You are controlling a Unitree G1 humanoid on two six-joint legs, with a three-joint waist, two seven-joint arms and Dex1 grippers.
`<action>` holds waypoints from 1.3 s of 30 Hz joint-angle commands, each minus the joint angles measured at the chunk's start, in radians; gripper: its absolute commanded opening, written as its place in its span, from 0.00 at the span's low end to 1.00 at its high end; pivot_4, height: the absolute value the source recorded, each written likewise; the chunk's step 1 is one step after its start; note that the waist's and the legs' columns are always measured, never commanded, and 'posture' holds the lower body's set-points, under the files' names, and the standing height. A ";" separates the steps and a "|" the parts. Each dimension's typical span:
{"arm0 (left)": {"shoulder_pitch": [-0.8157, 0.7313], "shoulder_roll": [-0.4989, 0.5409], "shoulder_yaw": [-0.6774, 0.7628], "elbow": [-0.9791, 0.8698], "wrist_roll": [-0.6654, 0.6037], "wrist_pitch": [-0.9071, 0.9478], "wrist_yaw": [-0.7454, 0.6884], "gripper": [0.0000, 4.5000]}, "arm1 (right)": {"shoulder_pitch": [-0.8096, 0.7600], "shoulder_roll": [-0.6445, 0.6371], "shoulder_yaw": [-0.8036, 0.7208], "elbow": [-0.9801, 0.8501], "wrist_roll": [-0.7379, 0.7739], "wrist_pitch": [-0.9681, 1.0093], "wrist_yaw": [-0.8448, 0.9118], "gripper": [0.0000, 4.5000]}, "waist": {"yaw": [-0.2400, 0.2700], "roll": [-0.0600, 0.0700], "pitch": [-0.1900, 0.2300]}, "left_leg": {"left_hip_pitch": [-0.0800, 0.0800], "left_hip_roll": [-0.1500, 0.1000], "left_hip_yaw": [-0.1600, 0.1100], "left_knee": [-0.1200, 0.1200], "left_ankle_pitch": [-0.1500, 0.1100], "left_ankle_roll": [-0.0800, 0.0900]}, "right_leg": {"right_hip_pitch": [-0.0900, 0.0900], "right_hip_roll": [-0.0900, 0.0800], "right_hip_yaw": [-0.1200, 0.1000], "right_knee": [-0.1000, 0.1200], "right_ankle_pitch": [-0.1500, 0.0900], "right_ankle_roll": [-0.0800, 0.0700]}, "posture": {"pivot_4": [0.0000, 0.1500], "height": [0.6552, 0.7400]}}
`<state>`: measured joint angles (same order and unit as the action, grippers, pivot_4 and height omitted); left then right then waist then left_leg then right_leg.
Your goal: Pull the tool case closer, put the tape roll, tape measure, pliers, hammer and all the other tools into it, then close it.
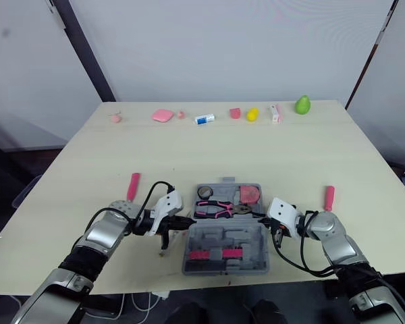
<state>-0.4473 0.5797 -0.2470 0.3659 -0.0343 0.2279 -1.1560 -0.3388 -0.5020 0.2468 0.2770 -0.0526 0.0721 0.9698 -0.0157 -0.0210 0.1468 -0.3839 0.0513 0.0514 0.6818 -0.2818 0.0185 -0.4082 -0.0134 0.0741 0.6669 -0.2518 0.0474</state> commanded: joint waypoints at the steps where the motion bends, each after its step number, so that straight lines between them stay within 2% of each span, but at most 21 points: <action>1: -0.010 -0.020 -0.012 0.002 0.006 -0.022 0.010 0.00 | -0.016 0.029 0.019 -0.017 0.009 -0.015 -0.004 0.00 | 0.000 0.000 0.000 | 0.000 0.000 0.000 0.000 0.000 0.000 | 0.000 0.000 0.000 0.000 0.000 0.000 | 1.00 1.00; 39: 0.008 -0.010 -0.006 0.035 0.023 -0.054 -0.001 0.00 | -0.045 0.065 -0.001 0.029 -0.002 -0.059 -0.036 0.00 | -0.007 0.000 0.000 | 0.000 0.000 0.000 0.000 0.000 0.000 | 0.000 0.000 0.000 0.000 0.000 0.000 | 1.00 1.00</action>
<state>-0.4432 0.5839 -0.2354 0.3901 -0.0217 0.1791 -1.1653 -0.3619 -0.4626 0.2311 0.3314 -0.0711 0.0323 0.9314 -0.0222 -0.0209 0.1469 -0.3839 0.0517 0.0512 0.6817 -0.2819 0.0184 -0.4083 -0.0131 0.0741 0.6669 -0.2518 0.0474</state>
